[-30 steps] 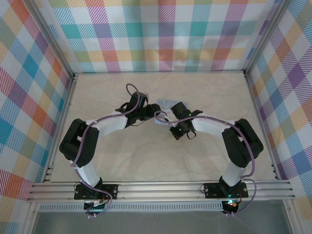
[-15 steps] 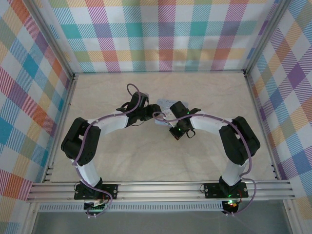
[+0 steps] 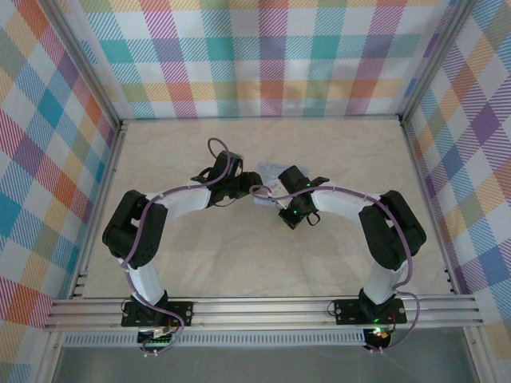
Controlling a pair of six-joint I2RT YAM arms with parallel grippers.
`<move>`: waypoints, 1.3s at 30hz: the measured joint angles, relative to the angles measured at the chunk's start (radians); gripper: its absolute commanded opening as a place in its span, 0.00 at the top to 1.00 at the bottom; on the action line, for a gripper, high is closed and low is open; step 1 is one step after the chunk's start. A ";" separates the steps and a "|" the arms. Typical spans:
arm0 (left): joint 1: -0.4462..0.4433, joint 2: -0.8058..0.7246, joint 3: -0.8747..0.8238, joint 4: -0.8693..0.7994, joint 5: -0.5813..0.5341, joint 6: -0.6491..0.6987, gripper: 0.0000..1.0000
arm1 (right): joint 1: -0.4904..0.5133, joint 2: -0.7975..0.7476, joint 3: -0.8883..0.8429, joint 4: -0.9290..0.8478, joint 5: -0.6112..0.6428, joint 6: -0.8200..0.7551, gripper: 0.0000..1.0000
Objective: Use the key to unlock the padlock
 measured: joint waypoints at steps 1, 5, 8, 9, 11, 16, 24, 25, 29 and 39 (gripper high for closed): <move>0.000 0.002 0.000 0.000 0.002 0.000 0.62 | 0.000 -0.001 -0.005 0.006 0.003 -0.006 1.00; 0.000 0.016 0.001 0.002 0.016 0.000 0.70 | 0.000 -0.018 -0.037 0.036 0.016 -0.033 1.00; 0.000 0.021 0.001 0.012 0.026 0.000 0.72 | 0.000 -0.030 -0.043 0.045 0.027 -0.050 1.00; 0.000 0.023 0.001 0.016 0.031 -0.001 0.72 | 0.001 -0.032 -0.043 0.051 0.033 -0.058 1.00; 0.000 0.025 0.001 0.024 0.037 -0.001 0.73 | 0.003 -0.034 -0.043 0.059 0.041 -0.069 1.00; 0.001 0.027 0.001 0.029 0.041 -0.004 0.73 | 0.008 -0.034 -0.044 0.064 0.063 -0.109 1.00; 0.001 0.027 0.001 0.029 0.042 -0.004 0.73 | 0.023 -0.034 -0.044 0.066 0.106 -0.171 1.00; 0.001 0.027 0.001 0.029 0.042 -0.004 0.73 | 0.025 -0.034 -0.044 0.068 0.111 -0.179 1.00; 0.001 0.027 0.001 0.029 0.043 -0.004 0.73 | 0.031 -0.034 -0.044 0.073 0.127 -0.211 1.00; 0.002 0.027 0.001 0.029 0.044 -0.004 0.73 | 0.034 -0.034 -0.042 0.069 0.144 -0.249 1.00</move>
